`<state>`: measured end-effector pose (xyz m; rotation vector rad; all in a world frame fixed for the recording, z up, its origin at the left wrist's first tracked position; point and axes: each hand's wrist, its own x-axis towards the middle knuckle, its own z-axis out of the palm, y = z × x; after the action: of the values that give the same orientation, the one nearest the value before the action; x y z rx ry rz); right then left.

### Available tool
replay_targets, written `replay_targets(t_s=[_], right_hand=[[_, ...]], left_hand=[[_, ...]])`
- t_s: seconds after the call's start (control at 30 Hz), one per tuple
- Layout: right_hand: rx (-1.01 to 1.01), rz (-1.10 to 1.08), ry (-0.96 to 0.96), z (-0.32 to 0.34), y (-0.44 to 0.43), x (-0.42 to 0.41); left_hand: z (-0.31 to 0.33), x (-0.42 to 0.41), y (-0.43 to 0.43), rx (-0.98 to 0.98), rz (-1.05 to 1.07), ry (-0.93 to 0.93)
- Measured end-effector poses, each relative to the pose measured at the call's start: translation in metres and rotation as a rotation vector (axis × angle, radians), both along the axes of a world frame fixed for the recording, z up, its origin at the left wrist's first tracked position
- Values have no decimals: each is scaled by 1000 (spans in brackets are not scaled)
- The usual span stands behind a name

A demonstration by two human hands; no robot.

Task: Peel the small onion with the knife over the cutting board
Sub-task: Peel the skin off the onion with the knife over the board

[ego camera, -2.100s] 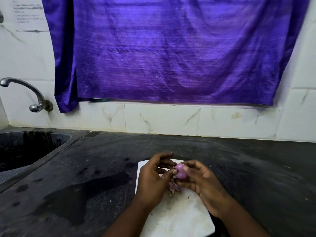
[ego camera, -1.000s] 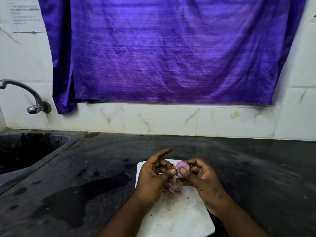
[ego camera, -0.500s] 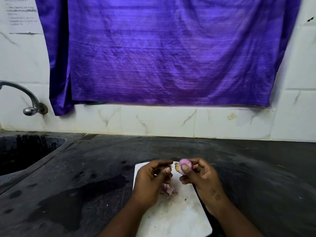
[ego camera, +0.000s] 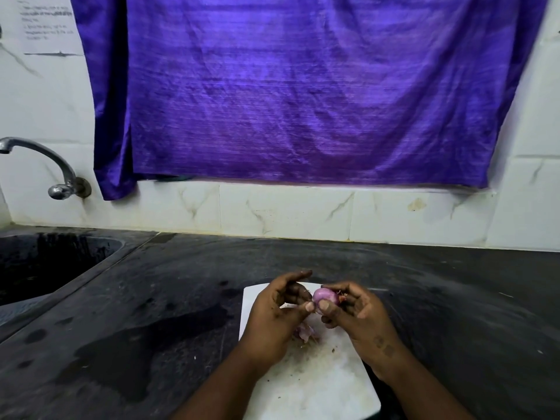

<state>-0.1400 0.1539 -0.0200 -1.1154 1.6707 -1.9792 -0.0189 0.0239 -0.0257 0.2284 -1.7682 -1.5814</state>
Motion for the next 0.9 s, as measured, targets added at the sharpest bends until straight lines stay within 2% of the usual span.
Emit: replay_targets(t_s=[0.17, 0.3, 0.37, 0.43, 0.47, 0.53, 0.63, 0.9], right_hand=[[6, -21, 5, -1, 0, -2], [19, -28, 27, 0, 0, 2], [-11, -157, 9, 0, -2, -3], [-60, -355, -95, 3, 0, -14], [-81, -384, -156, 5, 2, -18], [-79, -259, -243, 7, 2, -13], [-16, -40, -221, 4, -1, 2], [19, 63, -197, 4, -4, 7]], left_hand=[[-7, -3, -4, 79, -52, 11], [-8, -3, -4, 51, -86, -16], [-8, -3, 1, 36, -114, -26], [-8, -3, 5, 19, -136, -21], [-7, -3, 6, 26, -132, -15], [-7, -3, 3, 71, -84, -10], [-5, -1, -1, 75, -5, 8], [0, -1, 2, -20, 71, 0]])
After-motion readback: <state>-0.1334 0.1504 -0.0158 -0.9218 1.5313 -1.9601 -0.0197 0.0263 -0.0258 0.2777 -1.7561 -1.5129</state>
